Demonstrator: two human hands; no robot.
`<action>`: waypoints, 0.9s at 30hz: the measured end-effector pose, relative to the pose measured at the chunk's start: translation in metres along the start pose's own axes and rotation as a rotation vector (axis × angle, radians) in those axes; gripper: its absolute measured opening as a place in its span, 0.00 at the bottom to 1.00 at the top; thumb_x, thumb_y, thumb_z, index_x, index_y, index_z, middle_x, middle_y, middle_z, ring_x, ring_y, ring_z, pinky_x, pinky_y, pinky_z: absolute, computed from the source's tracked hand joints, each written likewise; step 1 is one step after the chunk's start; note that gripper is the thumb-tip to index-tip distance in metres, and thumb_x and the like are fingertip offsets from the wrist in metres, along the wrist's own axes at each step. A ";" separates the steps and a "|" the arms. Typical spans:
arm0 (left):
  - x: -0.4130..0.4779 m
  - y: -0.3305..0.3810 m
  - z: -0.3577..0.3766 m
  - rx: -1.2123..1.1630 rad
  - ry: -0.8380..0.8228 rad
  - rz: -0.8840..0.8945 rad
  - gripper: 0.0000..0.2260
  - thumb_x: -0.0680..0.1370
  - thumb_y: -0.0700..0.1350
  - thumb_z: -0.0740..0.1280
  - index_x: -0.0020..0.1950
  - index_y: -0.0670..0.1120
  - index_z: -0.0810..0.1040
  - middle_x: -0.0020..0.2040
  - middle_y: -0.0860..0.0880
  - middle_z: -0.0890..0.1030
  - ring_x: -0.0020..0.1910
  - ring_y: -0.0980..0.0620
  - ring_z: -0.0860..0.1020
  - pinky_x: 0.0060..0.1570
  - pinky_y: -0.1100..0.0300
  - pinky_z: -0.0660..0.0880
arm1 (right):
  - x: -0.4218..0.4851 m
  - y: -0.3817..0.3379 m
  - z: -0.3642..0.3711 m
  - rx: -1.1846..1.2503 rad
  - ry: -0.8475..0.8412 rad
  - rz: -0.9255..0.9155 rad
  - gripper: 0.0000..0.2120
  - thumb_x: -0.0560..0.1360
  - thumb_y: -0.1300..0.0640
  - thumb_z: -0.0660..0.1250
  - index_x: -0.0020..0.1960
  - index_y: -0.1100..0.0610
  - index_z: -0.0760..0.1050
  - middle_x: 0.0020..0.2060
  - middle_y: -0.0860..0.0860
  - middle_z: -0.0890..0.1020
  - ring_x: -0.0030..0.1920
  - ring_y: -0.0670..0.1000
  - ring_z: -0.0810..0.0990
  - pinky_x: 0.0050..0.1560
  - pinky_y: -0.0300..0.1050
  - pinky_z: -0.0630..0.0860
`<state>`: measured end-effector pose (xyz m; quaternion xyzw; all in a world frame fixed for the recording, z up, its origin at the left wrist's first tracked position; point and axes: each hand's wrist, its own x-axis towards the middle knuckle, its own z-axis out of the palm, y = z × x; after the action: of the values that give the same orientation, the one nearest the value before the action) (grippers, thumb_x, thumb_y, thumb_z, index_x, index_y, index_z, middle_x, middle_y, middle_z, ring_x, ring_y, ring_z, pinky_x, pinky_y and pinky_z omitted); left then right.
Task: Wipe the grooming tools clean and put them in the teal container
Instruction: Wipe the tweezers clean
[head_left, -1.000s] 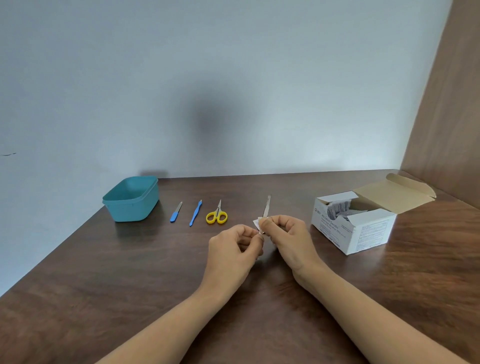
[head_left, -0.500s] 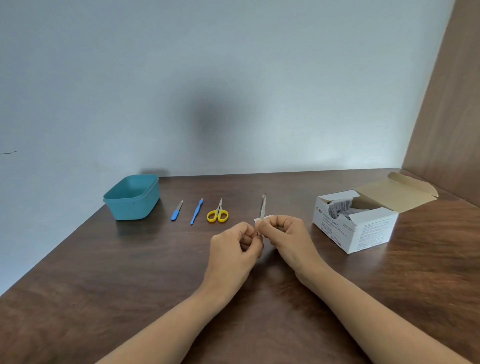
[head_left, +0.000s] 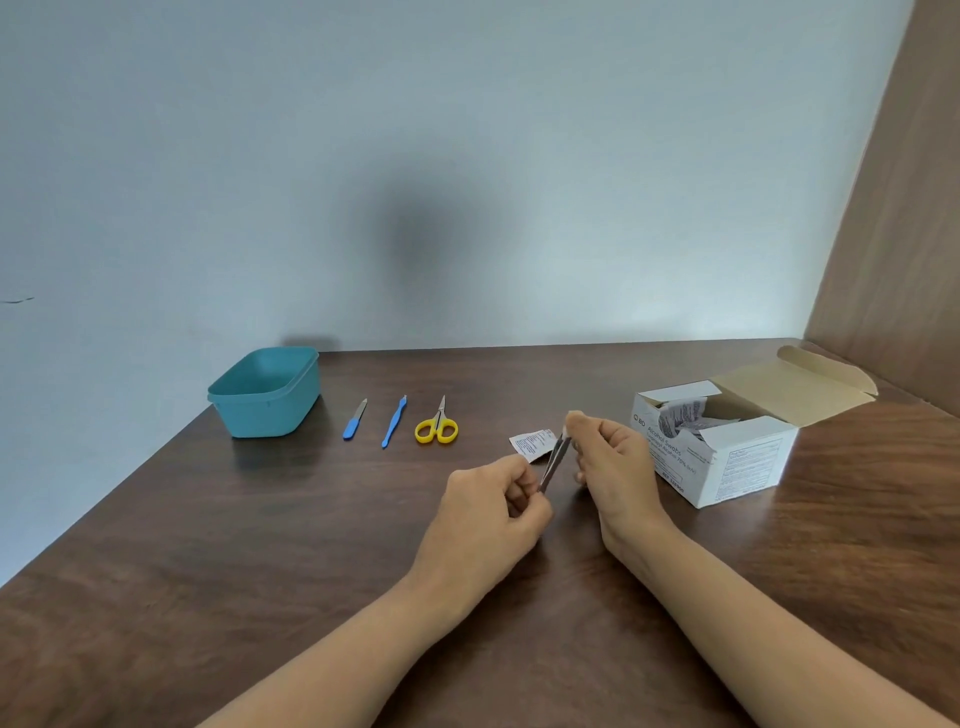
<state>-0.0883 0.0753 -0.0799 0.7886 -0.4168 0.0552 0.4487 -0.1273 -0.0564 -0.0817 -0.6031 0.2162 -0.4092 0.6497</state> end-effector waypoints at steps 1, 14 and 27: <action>0.000 0.000 0.001 0.021 0.014 -0.003 0.04 0.70 0.45 0.67 0.36 0.49 0.74 0.28 0.53 0.76 0.30 0.57 0.73 0.33 0.65 0.72 | 0.000 0.000 0.000 0.018 0.001 0.013 0.09 0.75 0.57 0.66 0.38 0.60 0.73 0.25 0.50 0.60 0.29 0.48 0.56 0.33 0.47 0.57; 0.009 -0.004 -0.001 0.765 0.304 0.572 0.09 0.70 0.45 0.59 0.30 0.49 0.70 0.24 0.52 0.71 0.22 0.53 0.71 0.19 0.63 0.60 | 0.000 -0.004 0.000 0.164 0.069 0.129 0.13 0.73 0.61 0.69 0.30 0.58 0.71 0.23 0.49 0.65 0.23 0.44 0.59 0.25 0.38 0.58; 0.010 -0.003 -0.003 0.892 0.229 0.708 0.12 0.68 0.41 0.73 0.32 0.49 0.71 0.25 0.52 0.70 0.22 0.53 0.67 0.20 0.61 0.58 | 0.000 -0.007 -0.001 0.257 0.195 0.155 0.12 0.72 0.61 0.70 0.30 0.56 0.76 0.26 0.48 0.72 0.23 0.44 0.62 0.26 0.38 0.61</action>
<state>-0.0789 0.0724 -0.0751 0.7030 -0.5403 0.4572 0.0695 -0.1296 -0.0570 -0.0754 -0.4540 0.2699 -0.4387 0.7270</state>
